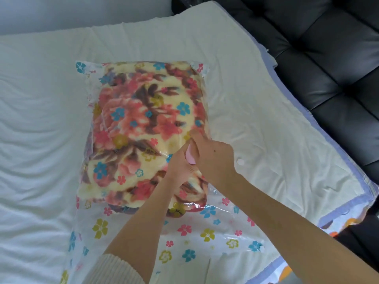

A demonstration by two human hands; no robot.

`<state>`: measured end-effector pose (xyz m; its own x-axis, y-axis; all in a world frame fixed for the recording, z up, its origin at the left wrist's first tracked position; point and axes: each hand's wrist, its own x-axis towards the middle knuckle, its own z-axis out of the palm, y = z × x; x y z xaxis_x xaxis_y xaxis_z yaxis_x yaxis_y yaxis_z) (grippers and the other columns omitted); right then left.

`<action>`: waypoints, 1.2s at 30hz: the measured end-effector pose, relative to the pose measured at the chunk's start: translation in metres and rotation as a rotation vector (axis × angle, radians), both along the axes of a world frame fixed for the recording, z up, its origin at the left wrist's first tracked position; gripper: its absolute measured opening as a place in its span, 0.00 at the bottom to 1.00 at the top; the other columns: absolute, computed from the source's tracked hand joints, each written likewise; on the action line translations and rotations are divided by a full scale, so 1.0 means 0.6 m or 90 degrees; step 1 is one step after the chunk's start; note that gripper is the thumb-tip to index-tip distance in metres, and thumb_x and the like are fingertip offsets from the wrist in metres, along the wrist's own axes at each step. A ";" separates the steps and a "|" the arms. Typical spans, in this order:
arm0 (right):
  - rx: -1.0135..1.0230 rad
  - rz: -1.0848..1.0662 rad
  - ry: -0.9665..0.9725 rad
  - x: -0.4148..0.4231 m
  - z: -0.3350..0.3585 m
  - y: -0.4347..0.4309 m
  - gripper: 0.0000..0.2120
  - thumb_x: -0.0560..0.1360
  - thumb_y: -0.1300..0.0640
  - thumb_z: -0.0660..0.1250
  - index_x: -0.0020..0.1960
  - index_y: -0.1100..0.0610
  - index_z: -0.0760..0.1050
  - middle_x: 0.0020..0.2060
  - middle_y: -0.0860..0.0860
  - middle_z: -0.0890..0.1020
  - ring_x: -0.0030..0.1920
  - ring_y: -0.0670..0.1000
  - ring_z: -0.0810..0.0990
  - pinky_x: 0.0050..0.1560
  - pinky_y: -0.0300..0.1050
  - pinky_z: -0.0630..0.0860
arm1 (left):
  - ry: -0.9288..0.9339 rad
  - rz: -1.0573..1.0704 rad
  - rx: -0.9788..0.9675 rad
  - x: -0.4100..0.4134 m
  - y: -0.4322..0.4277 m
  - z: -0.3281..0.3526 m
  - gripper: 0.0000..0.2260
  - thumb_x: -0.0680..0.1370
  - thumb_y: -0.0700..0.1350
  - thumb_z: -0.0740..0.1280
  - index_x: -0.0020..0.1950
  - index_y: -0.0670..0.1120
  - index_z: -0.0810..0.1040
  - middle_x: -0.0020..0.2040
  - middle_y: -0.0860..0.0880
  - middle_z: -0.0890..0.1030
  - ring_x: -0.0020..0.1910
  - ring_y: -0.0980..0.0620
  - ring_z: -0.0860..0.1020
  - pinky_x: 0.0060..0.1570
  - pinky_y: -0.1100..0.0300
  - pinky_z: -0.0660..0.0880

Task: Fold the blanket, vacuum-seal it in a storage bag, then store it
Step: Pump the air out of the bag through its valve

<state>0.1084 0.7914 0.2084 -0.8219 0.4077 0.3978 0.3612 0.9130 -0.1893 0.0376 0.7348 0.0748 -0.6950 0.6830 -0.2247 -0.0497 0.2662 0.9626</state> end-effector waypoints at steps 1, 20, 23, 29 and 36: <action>0.003 0.012 0.019 -0.001 0.022 0.008 0.13 0.61 0.63 0.76 0.43 0.54 0.80 0.18 0.47 0.58 0.16 0.52 0.58 0.30 0.30 0.44 | 0.005 -0.004 0.001 -0.003 0.000 0.000 0.09 0.64 0.43 0.71 0.41 0.53 0.76 0.35 0.56 0.78 0.41 0.52 0.77 0.43 0.61 0.73; -0.014 -0.025 0.006 -0.013 0.048 -0.009 0.19 0.63 0.59 0.75 0.50 0.53 0.72 0.21 0.46 0.55 0.20 0.50 0.54 0.26 0.35 0.52 | 0.025 -0.028 0.006 -0.011 -0.025 0.019 0.11 0.70 0.40 0.72 0.49 0.48 0.75 0.39 0.54 0.81 0.37 0.56 0.78 0.37 0.57 0.76; 0.066 0.039 -0.031 -0.022 0.023 0.005 0.16 0.58 0.60 0.75 0.45 0.54 0.76 0.20 0.46 0.54 0.20 0.50 0.52 0.25 0.33 0.49 | 0.015 -0.039 0.004 -0.014 -0.027 0.018 0.18 0.72 0.35 0.70 0.56 0.51 0.72 0.41 0.58 0.78 0.37 0.61 0.76 0.38 0.64 0.76; 0.010 -0.026 0.223 -0.016 0.141 0.008 0.09 0.69 0.60 0.61 0.46 0.52 0.77 0.17 0.49 0.64 0.18 0.54 0.60 0.26 0.34 0.53 | 0.013 -0.001 0.028 -0.014 -0.029 0.013 0.23 0.66 0.52 0.75 0.59 0.56 0.74 0.50 0.50 0.82 0.45 0.52 0.81 0.47 0.55 0.79; 0.041 0.035 0.042 -0.006 0.067 0.001 0.05 0.63 0.60 0.66 0.39 0.54 0.77 0.16 0.48 0.59 0.20 0.51 0.53 0.28 0.32 0.44 | 0.011 -0.022 0.015 -0.009 -0.024 0.009 0.26 0.71 0.45 0.74 0.66 0.50 0.71 0.55 0.57 0.79 0.54 0.58 0.78 0.56 0.58 0.76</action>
<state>0.1046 0.7918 0.2488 -0.8135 0.3343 0.4759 0.2988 0.9423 -0.1513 0.0321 0.7203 0.0799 -0.6744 0.7118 -0.1962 -0.0234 0.2449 0.9693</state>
